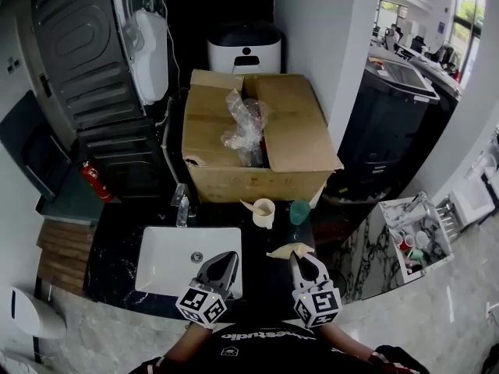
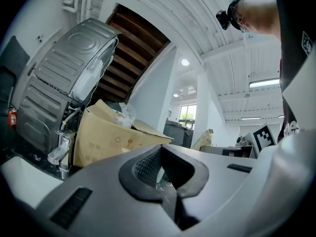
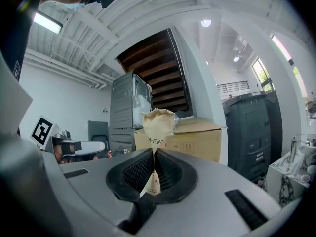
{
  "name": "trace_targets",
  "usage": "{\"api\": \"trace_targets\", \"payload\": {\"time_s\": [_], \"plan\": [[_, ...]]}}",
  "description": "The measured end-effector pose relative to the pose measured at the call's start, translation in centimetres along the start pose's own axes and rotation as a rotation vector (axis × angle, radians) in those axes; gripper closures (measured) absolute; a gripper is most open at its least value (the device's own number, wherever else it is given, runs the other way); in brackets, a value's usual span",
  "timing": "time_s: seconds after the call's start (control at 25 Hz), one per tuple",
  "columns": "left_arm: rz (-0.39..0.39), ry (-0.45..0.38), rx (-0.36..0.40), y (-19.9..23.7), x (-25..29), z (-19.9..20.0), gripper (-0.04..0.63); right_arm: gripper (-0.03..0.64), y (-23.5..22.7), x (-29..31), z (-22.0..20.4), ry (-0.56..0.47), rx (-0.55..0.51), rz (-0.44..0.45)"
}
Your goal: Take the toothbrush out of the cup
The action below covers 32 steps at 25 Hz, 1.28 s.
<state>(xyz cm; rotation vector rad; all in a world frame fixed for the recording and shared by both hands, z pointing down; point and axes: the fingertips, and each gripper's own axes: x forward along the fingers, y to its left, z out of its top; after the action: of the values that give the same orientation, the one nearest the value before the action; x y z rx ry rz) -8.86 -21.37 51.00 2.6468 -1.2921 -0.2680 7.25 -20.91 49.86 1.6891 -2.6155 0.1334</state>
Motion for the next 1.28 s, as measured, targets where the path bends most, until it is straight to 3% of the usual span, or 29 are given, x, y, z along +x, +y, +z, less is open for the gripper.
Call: {"api": "trace_targets", "payload": {"time_s": [0.48, 0.56, 0.8, 1.28], "plan": [[-0.033, -0.019, 0.047, -0.7, 0.4, 0.1, 0.575, 0.577, -0.3, 0.1, 0.1, -0.006, 0.010, 0.000], [-0.031, -0.021, 0.043, -0.6, 0.4, 0.1, 0.501, 0.577, -0.2, 0.1, 0.2, -0.007, 0.012, 0.002], [-0.040, -0.018, 0.027, -0.9, 0.8, -0.3, 0.407, 0.577, 0.0, 0.0, 0.2, -0.005, 0.013, 0.010], [-0.021, 0.025, 0.000, 1.1, 2.8, -2.5, 0.394, 0.577, -0.5, -0.3, 0.2, -0.006, 0.010, -0.002]]}}
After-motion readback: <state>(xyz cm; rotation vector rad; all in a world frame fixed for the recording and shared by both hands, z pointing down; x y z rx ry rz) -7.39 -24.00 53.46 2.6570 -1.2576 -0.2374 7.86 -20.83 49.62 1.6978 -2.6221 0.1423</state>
